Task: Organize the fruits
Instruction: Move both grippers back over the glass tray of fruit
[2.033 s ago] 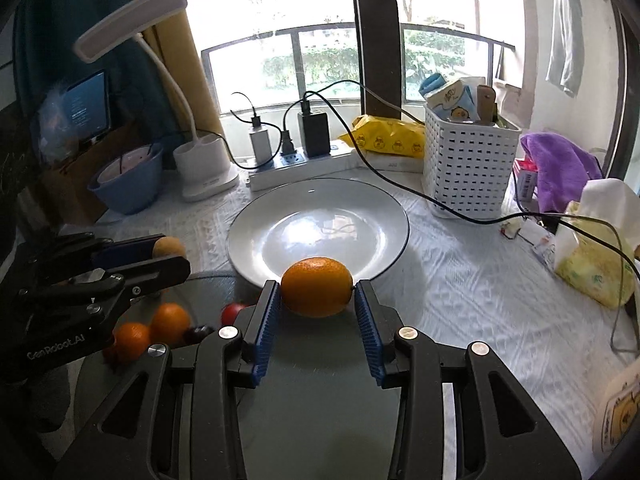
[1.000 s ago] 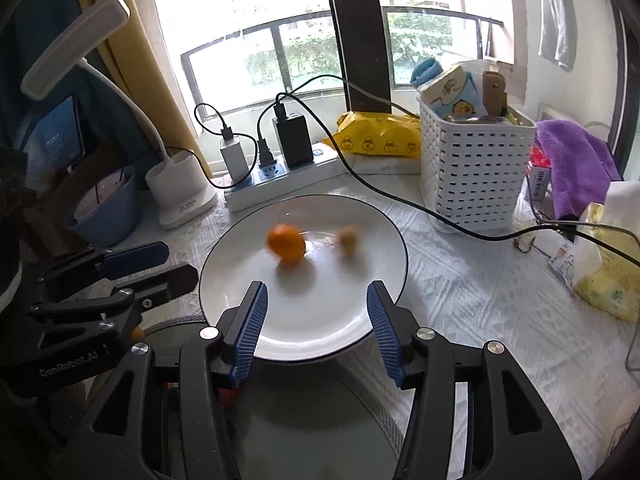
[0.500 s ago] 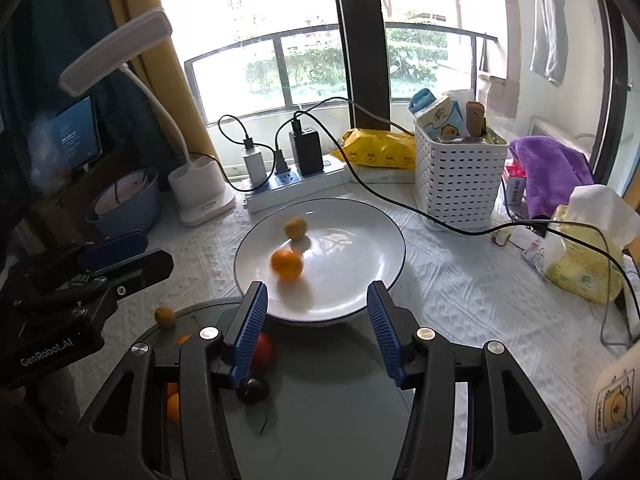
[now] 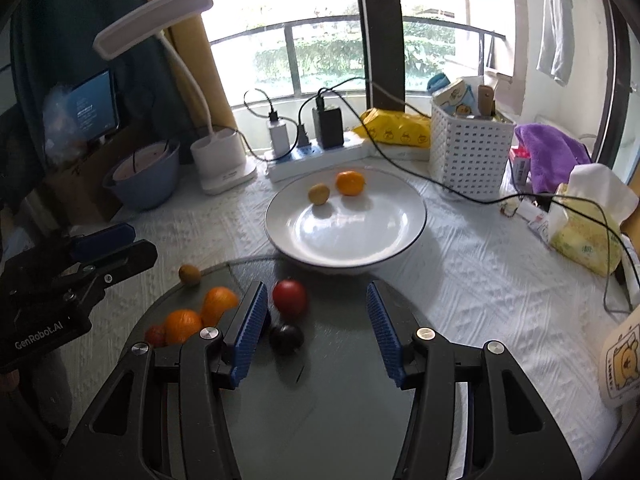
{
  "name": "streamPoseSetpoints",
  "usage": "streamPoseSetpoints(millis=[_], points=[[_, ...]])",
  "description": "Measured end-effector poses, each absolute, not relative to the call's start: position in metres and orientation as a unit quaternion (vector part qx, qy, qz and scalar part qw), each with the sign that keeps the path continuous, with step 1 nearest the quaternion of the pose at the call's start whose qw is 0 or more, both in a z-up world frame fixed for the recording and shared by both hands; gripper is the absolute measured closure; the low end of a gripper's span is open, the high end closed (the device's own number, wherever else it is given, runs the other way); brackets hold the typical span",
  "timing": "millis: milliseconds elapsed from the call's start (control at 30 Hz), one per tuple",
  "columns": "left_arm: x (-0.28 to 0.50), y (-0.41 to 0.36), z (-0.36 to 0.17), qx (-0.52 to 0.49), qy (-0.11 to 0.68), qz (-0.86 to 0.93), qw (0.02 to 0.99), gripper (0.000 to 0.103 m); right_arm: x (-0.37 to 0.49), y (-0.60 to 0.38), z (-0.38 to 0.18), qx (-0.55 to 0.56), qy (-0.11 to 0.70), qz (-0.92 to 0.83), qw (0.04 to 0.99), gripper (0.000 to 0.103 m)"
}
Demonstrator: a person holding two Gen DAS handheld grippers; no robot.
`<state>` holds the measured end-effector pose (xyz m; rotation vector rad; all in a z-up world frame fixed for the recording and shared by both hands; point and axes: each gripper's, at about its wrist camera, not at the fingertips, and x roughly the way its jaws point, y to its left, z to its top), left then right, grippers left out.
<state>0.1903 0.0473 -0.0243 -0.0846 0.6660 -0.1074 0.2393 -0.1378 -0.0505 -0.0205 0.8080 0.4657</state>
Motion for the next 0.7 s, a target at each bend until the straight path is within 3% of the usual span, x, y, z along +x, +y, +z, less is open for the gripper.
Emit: streamPoseSetpoints(millis=[700], points=[[0.15, 0.068, -0.084, -0.078, 0.379, -0.042, 0.921, 0.056, 0.198, -0.084, -0.089, -0.055, 0.426, 0.28, 0.859, 0.048]])
